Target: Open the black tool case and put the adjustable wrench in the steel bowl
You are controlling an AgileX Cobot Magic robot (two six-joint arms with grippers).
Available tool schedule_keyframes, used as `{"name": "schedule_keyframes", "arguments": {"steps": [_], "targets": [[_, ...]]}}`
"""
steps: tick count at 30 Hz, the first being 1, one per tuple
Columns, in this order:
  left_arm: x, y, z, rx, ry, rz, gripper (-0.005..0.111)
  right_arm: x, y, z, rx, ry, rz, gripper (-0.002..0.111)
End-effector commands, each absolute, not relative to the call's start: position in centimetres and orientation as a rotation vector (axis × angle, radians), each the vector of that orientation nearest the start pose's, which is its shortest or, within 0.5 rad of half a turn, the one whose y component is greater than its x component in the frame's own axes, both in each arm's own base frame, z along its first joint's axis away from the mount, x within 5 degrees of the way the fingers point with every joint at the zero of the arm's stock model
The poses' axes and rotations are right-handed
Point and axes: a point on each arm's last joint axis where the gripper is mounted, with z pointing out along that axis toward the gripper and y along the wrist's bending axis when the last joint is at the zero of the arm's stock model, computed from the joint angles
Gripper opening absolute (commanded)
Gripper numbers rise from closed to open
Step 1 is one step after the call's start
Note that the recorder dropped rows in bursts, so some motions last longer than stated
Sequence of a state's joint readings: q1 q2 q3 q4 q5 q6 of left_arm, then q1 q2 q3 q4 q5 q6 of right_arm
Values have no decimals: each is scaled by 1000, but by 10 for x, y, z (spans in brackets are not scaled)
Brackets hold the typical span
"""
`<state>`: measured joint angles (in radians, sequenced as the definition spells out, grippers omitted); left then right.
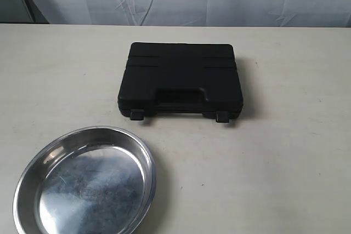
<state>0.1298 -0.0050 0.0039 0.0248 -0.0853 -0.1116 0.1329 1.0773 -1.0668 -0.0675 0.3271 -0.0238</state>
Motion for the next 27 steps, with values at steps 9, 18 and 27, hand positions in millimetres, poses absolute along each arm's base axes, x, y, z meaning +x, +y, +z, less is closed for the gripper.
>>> {"name": "schedule_keyframes", "arguments": {"steps": [9, 18, 27], "targets": [[55, 7, 221, -144, 1386, 34, 0, 371, 42, 329, -504, 2614, -142, -1], [55, 7, 221, -144, 1386, 34, 0, 389, 85, 248, -1052, 2691, 500, 9], [55, 7, 221, -144, 1386, 34, 0, 371, 184, 247, -1706, 2134, 378, 54]]}}
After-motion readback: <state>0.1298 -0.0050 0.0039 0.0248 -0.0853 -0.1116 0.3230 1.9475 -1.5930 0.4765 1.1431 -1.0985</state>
